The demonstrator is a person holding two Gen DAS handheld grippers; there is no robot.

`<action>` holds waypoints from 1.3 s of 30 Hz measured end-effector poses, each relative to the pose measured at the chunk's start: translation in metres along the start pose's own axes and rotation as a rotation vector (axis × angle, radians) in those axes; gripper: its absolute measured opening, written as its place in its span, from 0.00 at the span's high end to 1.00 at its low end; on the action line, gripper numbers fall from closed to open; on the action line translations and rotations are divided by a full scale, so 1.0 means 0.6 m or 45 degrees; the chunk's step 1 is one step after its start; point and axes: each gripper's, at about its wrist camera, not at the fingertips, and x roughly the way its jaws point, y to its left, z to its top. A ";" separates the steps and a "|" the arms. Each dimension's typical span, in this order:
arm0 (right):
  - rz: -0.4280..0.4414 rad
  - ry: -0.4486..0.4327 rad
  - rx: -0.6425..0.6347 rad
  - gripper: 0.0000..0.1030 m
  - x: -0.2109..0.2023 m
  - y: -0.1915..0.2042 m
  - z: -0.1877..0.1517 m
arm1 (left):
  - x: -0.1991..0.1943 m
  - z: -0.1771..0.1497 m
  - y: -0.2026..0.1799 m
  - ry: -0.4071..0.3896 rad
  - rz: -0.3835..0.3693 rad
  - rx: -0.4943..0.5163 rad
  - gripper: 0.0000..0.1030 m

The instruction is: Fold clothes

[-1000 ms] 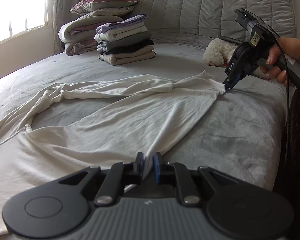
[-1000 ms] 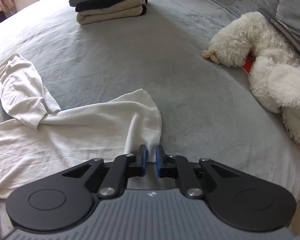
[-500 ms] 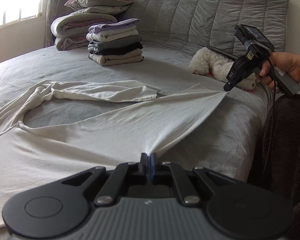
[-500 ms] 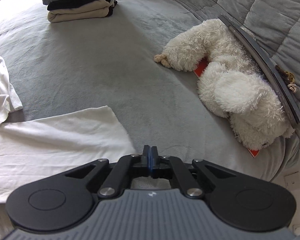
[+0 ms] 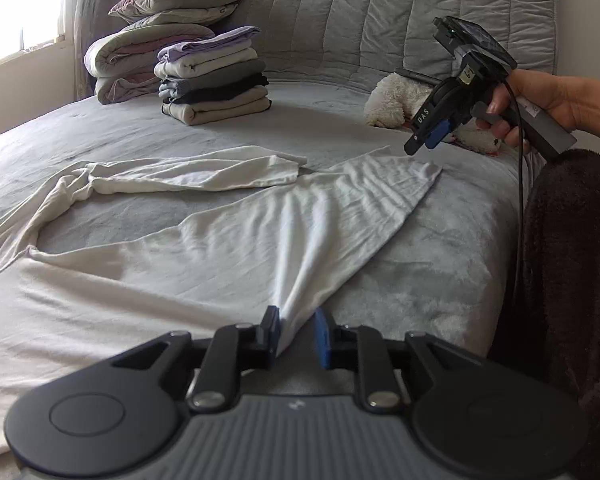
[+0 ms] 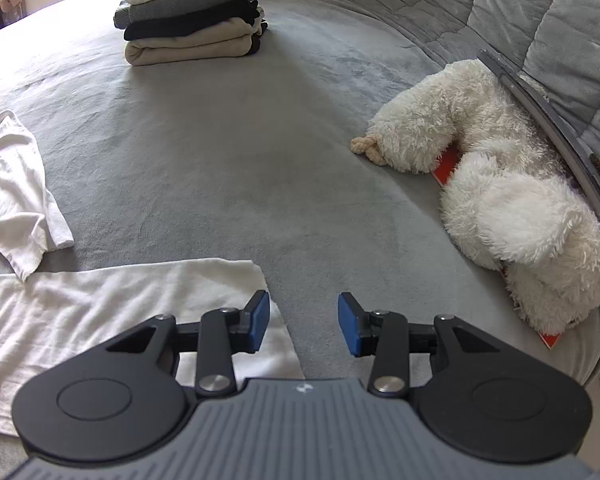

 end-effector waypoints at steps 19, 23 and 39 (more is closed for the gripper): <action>-0.115 -0.143 -0.117 0.99 0.047 0.036 0.003 | -0.003 -0.003 0.006 0.001 0.011 -0.029 0.65; -0.076 -0.151 -0.103 0.84 0.034 0.041 -0.002 | -0.014 -0.005 0.017 -0.006 0.053 -0.075 0.57; 0.293 -0.242 -0.284 0.58 -0.058 0.185 -0.046 | -0.134 -0.073 0.187 -0.026 0.618 -0.637 0.55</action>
